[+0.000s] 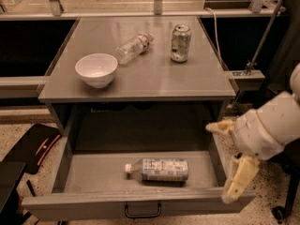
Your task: Pick blue plastic bottle from top drawer and place on counter
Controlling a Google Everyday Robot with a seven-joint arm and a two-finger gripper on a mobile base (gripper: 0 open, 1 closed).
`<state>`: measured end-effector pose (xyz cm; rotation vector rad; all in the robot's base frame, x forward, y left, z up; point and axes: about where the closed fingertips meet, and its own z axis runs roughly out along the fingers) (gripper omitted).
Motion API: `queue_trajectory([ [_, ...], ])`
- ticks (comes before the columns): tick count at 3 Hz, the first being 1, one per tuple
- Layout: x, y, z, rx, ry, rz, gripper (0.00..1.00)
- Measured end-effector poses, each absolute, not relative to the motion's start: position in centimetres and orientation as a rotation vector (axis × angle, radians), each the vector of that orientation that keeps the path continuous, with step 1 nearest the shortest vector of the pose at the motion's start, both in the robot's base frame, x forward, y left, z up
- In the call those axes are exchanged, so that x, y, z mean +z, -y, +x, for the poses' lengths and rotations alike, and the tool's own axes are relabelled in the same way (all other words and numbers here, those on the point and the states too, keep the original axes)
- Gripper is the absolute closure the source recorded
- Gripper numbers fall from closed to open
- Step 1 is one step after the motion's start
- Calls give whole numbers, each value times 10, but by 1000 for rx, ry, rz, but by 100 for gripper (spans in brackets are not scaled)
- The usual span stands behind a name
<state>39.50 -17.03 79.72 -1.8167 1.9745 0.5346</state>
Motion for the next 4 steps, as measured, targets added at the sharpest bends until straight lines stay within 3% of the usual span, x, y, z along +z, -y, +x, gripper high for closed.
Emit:
queue_trajectory([
  [2,784,162,389,609,-1881,-1843,0],
  [4,779,97,441,484,-1663,-1780,0],
])
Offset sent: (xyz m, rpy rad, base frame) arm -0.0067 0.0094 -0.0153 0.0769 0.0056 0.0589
